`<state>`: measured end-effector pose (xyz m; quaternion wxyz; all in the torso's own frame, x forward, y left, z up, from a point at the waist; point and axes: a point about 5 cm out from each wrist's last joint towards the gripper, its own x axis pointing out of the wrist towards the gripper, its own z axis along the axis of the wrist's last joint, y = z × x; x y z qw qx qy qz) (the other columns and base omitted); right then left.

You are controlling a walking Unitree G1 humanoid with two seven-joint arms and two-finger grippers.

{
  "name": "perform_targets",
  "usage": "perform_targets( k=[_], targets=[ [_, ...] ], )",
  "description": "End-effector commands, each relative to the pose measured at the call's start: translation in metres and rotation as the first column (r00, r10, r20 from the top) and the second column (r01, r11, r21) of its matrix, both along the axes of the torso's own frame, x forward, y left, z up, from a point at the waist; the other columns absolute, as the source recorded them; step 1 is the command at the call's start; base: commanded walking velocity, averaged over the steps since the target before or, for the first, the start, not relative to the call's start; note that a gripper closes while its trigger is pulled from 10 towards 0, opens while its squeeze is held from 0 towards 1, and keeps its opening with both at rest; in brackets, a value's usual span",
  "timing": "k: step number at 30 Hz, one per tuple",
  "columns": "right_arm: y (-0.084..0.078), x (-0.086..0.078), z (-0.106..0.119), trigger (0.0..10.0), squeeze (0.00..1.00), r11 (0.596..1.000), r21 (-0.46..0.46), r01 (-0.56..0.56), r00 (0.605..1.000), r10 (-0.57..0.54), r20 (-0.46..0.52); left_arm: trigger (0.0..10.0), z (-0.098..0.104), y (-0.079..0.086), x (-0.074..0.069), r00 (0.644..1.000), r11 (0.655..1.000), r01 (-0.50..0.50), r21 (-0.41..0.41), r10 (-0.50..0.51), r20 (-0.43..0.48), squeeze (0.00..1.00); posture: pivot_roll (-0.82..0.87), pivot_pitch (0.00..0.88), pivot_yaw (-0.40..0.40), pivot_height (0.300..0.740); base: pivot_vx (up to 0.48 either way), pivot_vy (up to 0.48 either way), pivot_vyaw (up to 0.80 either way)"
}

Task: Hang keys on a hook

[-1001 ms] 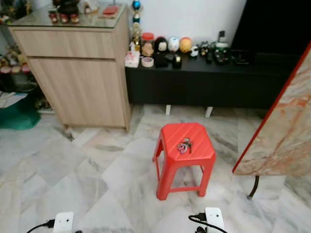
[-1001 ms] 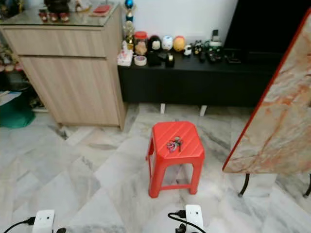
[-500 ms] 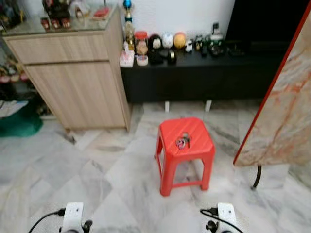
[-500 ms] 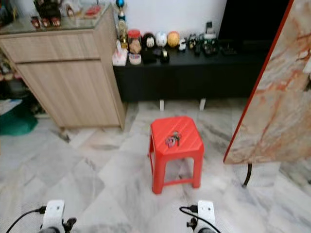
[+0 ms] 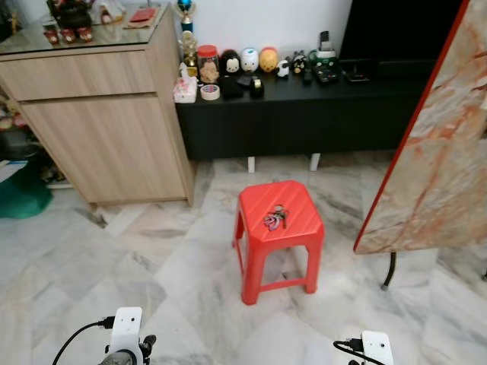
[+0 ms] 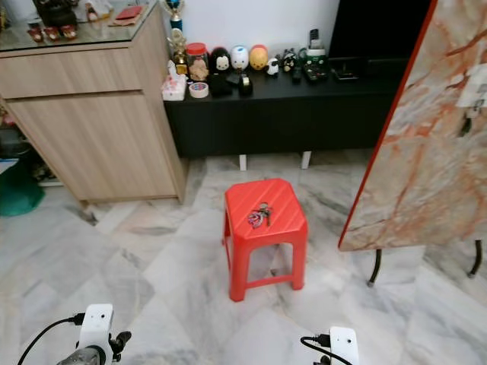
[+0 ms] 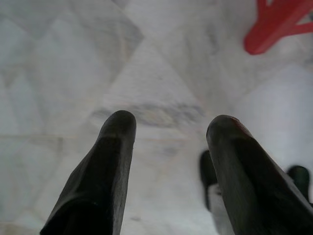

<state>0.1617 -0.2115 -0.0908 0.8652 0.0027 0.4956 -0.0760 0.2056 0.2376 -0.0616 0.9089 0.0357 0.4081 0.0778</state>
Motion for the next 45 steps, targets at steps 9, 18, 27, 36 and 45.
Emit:
perform_targets(
  k=[9,18,27,36,45],
  targets=[
    [-0.001,-0.005,-0.002,10.0,0.0,1.0,0.007,-0.012,1.0,0.012,0.001,10.0,-0.009,-0.002,-0.015,0.998,0.999,-0.047,-0.028,0.046,-0.04,0.0,0.02,0.0,-0.05,0.74,0.0,0.0,0.0],
    [-0.001,-0.016,-0.006,10.0,0.0,1.0,0.028,-0.001,1.0,0.001,-0.016,10.0,-0.013,0.001,-0.025,0.995,0.997,-0.072,-0.026,0.07,-0.067,0.0,0.04,0.0,-0.048,0.74,0.0,0.0,0.0],
    [-0.005,-0.025,-0.008,10.0,0.0,0.999,0.02,-0.027,0.999,0.028,-0.041,10.0,-0.017,-0.002,-0.032,0.995,0.997,-0.066,-0.036,0.063,-0.074,0.0,0.06,0.0,-0.059,0.74,0.0,0.0,0.0],
    [-0.006,-0.028,-0.008,10.0,0.0,0.999,0.025,-0.034,0.999,0.035,-0.031,10.0,-0.019,-0.003,-0.036,0.995,0.997,-0.069,-0.037,0.066,-0.078,0.0,0.05,0.0,-0.035,0.74,0.0,0.0,0.0],
    [-0.006,-0.027,-0.008,10.0,0.0,0.999,0.043,-0.018,1.0,0.018,-0.015,10.0,-0.018,-0.001,-0.035,0.995,0.996,-0.077,-0.039,0.074,-0.067,0.0,0.05,0.0,-0.051,0.74,0.0,0.0,0.35]
  ],
)
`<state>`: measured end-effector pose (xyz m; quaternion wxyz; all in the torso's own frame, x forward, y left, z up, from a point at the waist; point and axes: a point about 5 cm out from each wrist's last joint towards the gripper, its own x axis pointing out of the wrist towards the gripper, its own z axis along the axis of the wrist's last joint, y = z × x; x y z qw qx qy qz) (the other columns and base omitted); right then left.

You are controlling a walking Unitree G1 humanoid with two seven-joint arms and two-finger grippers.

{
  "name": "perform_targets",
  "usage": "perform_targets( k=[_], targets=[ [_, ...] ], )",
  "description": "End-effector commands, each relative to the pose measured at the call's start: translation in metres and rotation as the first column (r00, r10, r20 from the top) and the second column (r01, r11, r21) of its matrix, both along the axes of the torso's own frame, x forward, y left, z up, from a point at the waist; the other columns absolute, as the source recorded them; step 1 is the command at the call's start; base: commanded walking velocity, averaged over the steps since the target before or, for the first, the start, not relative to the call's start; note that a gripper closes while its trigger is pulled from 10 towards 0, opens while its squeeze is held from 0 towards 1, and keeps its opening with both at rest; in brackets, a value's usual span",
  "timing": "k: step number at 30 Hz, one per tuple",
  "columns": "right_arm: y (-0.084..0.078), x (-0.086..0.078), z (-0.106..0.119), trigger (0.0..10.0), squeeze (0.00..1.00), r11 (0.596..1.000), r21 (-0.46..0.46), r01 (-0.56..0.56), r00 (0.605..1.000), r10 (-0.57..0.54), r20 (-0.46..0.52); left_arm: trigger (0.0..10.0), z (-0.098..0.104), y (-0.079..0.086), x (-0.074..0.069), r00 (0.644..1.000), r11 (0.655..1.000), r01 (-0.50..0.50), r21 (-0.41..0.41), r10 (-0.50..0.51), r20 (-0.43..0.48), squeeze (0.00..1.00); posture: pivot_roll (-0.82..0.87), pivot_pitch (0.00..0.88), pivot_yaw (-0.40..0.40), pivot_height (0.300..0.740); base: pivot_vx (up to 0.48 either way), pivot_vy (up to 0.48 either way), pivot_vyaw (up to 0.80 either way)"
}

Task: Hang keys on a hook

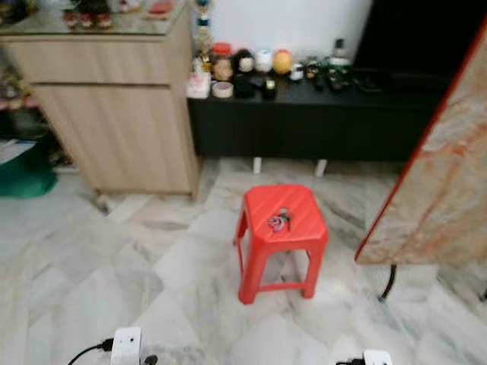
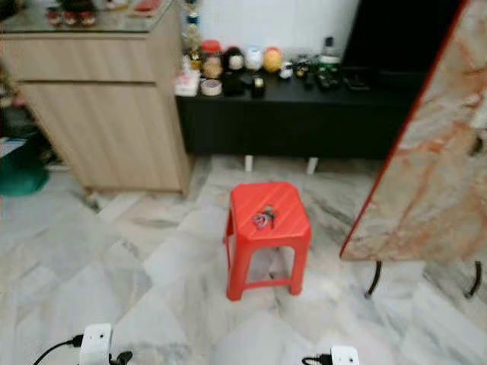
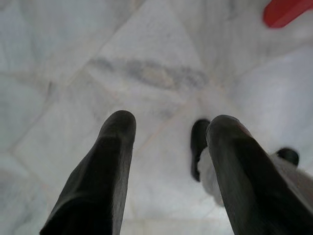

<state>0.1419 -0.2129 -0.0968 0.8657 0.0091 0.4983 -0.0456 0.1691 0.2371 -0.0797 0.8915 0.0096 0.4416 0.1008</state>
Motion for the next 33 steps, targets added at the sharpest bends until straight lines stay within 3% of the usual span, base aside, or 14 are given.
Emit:
perform_targets(
  k=[1,19,25,26,27,28,33],
  targets=[
    [-0.005,-0.007,-0.002,10.0,0.0,1.0,-0.001,0.031,0.999,-0.031,-0.013,10.0,0.001,0.0,0.002,1.0,1.0,-0.011,-0.009,0.011,0.006,0.0,0.05,0.0,-0.051,0.74,0.0,0.0,0.0],
    [-0.006,-0.005,0.0,10.0,0.0,1.0,-0.014,0.012,1.0,-0.012,-0.003,10.0,0.001,0.0,0.003,1.0,1.0,-0.019,-0.015,0.019,0.003,0.0,0.05,0.002,-0.06,0.74,0.0,0.0,0.0],
    [-0.007,-0.004,0.0,10.0,0.0,1.0,-0.02,0.0,1.0,0.0,0.008,10.0,0.001,-0.001,0.003,1.0,1.0,-0.017,-0.019,0.017,0.007,0.0,0.05,0.007,-0.062,0.74,0.0,0.0,0.62],
    [-0.007,-0.004,0.0,10.0,0.0,1.0,-0.019,0.001,1.0,-0.001,0.008,10.0,-0.003,-0.003,-0.006,1.0,1.0,-0.014,-0.022,0.014,0.009,0.0,0.05,0.006,-0.061,0.74,0.0,0.0,0.0],
    [-0.007,-0.004,0.0,10.0,0.0,1.0,-0.019,0.007,1.0,-0.007,0.006,10.0,-0.011,-0.01,-0.028,1.0,1.0,-0.003,-0.027,0.003,0.012,0.0,0.05,0.003,-0.061,0.74,0.24,0.0,0.0],
    [-0.007,-0.004,0.0,10.0,0.0,1.0,-0.02,0.007,1.0,-0.007,0.007,10.0,-0.013,-0.011,-0.035,1.0,1.0,0.001,-0.029,0.0,0.011,0.0,0.05,0.003,-0.059,0.74,0.24,0.0,0.0],
    [-0.005,-0.004,0.0,10.0,0.0,1.0,-0.014,0.011,1.0,-0.011,0.015,10.0,-0.017,-0.008,-0.049,1.0,0.999,-0.008,-0.032,0.007,-0.03,0.0,0.04,0.0,-0.053,0.74,0.244,0.0,0.0]
  ],
)
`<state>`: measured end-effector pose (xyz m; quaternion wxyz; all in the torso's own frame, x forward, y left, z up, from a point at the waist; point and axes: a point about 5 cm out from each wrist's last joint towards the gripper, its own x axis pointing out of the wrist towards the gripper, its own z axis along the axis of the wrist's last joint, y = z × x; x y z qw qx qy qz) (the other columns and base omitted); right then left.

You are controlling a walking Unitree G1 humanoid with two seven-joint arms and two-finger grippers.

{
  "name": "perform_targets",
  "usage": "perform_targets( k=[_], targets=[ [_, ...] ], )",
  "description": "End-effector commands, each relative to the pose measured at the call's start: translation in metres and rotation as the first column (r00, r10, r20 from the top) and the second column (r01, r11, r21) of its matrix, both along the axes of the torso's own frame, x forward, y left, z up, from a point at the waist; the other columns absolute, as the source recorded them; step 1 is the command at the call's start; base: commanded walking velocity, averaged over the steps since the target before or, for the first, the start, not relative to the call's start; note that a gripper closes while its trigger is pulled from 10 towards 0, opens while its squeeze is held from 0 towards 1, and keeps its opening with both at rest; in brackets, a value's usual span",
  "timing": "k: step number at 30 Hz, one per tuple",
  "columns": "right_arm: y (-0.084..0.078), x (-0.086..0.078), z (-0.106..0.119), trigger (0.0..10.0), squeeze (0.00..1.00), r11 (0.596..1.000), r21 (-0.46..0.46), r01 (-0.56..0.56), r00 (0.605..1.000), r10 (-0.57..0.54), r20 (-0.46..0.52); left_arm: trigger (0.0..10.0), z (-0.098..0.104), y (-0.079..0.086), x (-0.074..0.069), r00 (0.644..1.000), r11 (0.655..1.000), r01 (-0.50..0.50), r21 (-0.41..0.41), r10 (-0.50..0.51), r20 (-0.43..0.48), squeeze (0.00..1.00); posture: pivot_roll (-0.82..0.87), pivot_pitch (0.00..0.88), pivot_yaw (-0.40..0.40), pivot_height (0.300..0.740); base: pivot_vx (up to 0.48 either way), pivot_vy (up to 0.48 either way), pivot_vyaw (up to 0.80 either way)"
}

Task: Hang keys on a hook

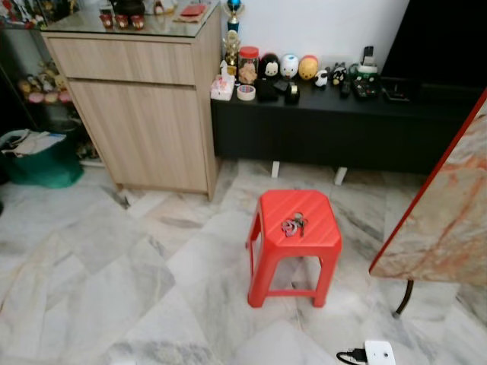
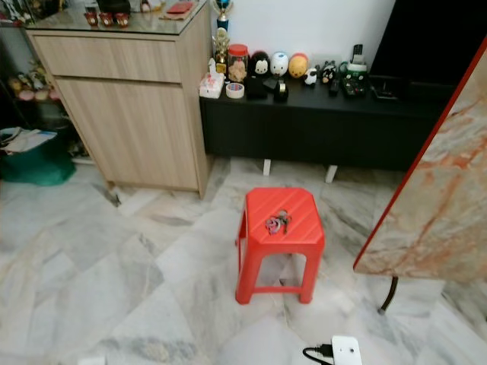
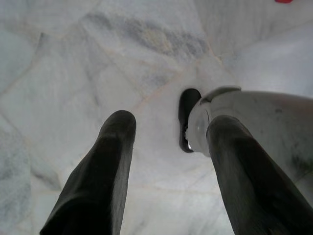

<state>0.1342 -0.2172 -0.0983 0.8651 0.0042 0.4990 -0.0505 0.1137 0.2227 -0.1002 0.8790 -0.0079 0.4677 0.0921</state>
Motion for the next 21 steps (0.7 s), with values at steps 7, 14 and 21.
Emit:
perform_targets(
  k=[7,14,21],
  targets=[
    [0.0,0.005,0.002,10.0,0.0,1.0,0.001,0.012,1.0,-0.012,0.02,10.0,0.001,0.01,-0.002,1.0,1.0,-0.012,0.012,0.013,-0.015,0.0,0.05,0.0,-0.052,0.74,0.245,0.0,0.0],
    [0.002,0.008,0.002,10.0,0.0,1.0,0.007,0.005,1.0,-0.005,0.024,10.0,0.001,0.018,-0.005,0.998,0.999,-0.032,0.017,0.033,-0.044,0.0,0.06,0.0,-0.061,0.74,0.253,0.0,0.0],
    [0.003,0.01,0.003,10.0,0.0,1.0,0.008,-0.002,1.0,0.001,0.027,10.0,0.0,0.015,-0.005,0.998,0.999,-0.038,0.014,0.038,-0.051,0.0,0.07,0.0,-0.065,0.74,0.258,0.0,0.0]
  ],
)
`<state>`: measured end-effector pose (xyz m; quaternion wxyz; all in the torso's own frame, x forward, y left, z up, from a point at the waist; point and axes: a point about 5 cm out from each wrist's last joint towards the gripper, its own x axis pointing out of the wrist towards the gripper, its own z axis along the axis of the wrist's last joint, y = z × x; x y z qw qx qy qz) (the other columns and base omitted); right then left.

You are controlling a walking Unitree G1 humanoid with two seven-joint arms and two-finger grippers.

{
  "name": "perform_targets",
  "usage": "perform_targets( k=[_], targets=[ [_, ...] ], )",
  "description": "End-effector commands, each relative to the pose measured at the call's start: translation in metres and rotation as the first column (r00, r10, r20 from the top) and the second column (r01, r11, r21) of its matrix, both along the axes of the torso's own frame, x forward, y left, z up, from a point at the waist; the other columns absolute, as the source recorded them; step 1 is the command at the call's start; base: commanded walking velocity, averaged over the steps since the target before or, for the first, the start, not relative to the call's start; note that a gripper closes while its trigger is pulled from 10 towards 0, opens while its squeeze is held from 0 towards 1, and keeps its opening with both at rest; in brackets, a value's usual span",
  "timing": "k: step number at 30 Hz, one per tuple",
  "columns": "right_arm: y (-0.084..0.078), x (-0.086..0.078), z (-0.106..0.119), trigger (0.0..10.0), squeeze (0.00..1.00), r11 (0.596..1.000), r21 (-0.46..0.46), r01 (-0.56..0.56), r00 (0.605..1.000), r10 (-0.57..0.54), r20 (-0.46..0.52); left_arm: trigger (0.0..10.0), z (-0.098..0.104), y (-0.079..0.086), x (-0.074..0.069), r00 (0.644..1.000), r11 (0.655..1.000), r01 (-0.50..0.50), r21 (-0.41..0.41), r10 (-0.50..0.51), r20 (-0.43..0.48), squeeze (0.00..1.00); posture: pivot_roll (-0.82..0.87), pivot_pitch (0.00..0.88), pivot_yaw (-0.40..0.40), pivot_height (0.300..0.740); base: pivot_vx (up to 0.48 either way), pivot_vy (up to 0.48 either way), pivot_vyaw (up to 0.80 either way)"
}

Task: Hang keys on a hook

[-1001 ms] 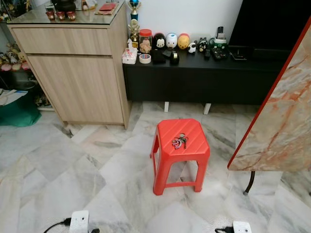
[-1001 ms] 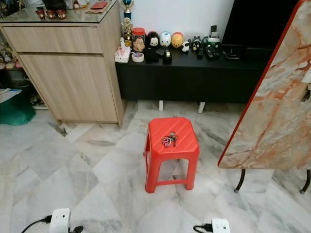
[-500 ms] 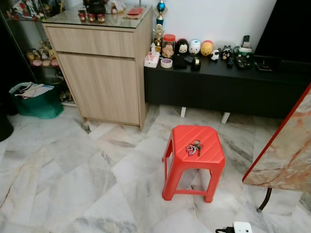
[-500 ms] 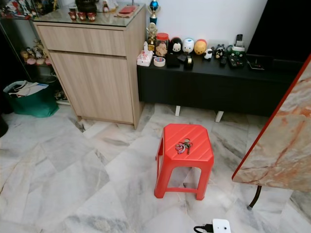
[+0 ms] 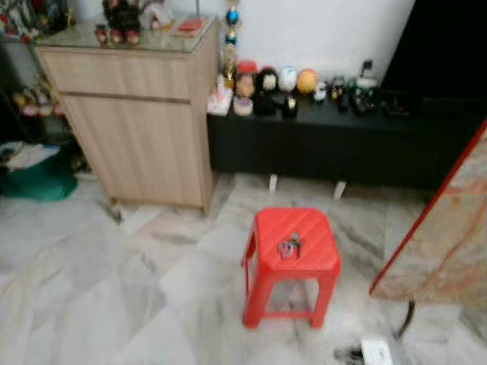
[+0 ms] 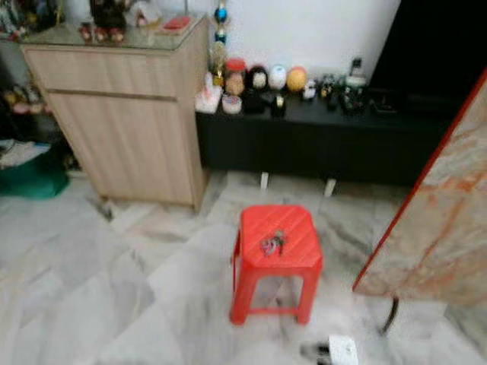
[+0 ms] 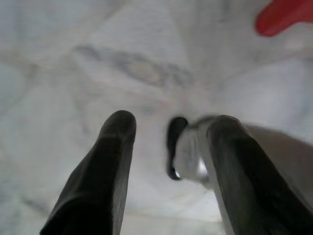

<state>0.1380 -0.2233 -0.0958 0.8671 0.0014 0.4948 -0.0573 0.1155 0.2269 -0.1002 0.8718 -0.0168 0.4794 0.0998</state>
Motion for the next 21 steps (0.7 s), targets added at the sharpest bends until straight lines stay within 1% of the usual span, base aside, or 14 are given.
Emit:
perform_targets(
  k=[1,9,10,11,16,18,21],
  targets=[
    [0.0089,0.0062,0.0005,10.0,0.0,1.0,0.02,-0.013,1.0,0.012,0.018,10.0,0.0002,0.011,-0.0071,1.0,1.0,-0.015,0.024,0.015,-0.026,0.0,0.07,0.0,-0.065,0.74,0.262,0.0,0.0],
    [0.0072,0.0022,-0.0004,10.0,0.0,1.0,0.018,-0.025,1.0,0.024,0.012,10.0,-0.0029,0.0063,-0.0157,0.999,1.0,-0.024,0.019,0.024,-0.039,0.0,0.07,0.0,-0.069,0.74,0.263,0.0,0.0],
    [0.0061,0.0021,-0.0001,10.0,0.0,0.999,0.007,-0.032,0.999,0.032,0.015,10.0,-0.0033,0.0059,-0.0167,0.999,1.0,-0.024,0.018,0.025,-0.041,0.0,0.07,0.0,-0.067,0.74,0.262,0.0,0.0],
    [0.0061,0.0021,-0.0001,10.0,0.0,0.999,0.007,-0.032,0.999,0.032,0.015,10.0,-0.0033,0.0059,-0.0167,0.999,1.0,-0.024,0.018,0.025,-0.041,0.0,0.07,0.0,-0.067,0.74,0.262,0.0,0.0],
    [0.0055,0.0024,0.0002,10.0,0.0,0.999,0.003,-0.04,0.999,0.04,0.017,10.0,-0.0021,0.0076,-0.0148,0.999,1.0,-0.024,0.016,0.025,-0.028,0.0,0.07,0.0,-0.072,0.74,0.262,0.0,0.57],
    [0.0059,0.0021,-0.0001,10.0,0.0,1.0,0.012,-0.018,1.0,0.018,0.017,10.0,-0.0015,0.008,-0.0128,1.0,1.0,-0.022,0.017,0.022,-0.021,0.0,0.07,0.0,-0.066,0.74,0.262,0.0,0.0],
    [0.0061,0.0026,0.0,10.0,0.0,1.0,0.008,-0.014,1.0,0.014,0.015,10.0,-0.0007,0.0072,-0.0096,1.0,1.0,-0.012,0.017,0.012,-0.012,0.0,0.07,0.0,-0.062,0.74,0.264,0.0,0.0]
  ],
)
